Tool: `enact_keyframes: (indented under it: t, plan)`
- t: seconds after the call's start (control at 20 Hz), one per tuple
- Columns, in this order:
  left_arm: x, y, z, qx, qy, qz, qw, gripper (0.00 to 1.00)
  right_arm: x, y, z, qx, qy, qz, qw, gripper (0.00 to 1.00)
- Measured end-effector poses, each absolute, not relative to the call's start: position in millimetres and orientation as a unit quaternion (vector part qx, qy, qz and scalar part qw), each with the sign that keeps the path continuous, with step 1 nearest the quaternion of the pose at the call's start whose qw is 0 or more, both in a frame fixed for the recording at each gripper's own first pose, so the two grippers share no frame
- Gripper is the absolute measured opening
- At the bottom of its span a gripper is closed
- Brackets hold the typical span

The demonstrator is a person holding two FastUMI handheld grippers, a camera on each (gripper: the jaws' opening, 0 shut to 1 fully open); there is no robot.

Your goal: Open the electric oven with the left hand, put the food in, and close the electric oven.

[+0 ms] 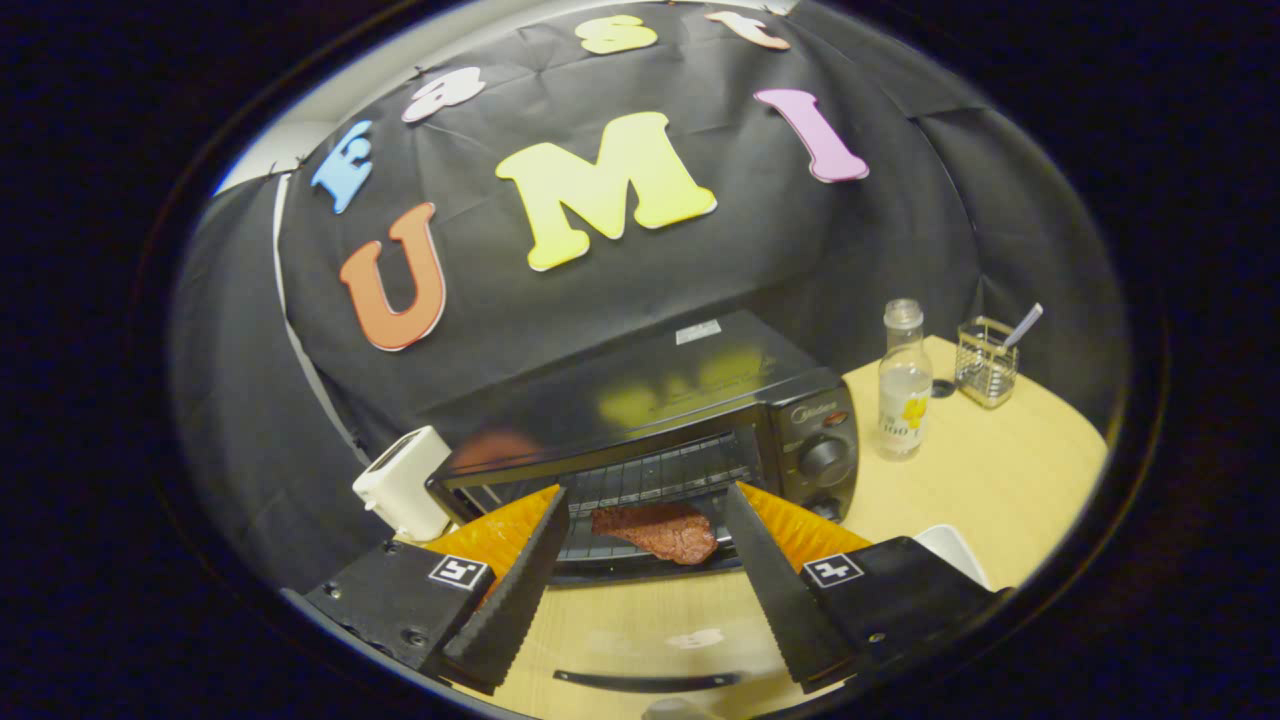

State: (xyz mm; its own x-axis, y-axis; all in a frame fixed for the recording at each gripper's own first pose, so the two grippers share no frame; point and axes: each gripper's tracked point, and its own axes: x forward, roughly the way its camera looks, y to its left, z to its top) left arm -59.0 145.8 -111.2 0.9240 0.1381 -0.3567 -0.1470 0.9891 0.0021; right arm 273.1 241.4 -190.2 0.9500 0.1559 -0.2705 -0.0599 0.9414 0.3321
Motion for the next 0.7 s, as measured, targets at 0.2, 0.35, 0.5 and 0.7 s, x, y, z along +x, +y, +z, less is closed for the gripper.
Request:
enact_keyframes:
  t: [0.2,0.35,0.5,0.7]
  plan:
    - [-85,123,-105,-0.023,0.163,0.063,0.984,0.97,205,200,-134,0.133,0.116,0.072,0.982,0.99]
    - [-90,101,-100,-0.021,0.148,0.049,0.988,0.97,152,151,-97,0.079,0.093,0.075,0.99,0.99]
    - [-85,71,-94,-0.033,0.133,0.038,0.99,0.97,103,92,-65,0.032,0.062,0.067,0.995,0.96]
    - [-71,31,-98,-0.018,0.13,0.035,0.991,0.97,59,25,-50,0.023,0.046,0.064,0.997,1.0]
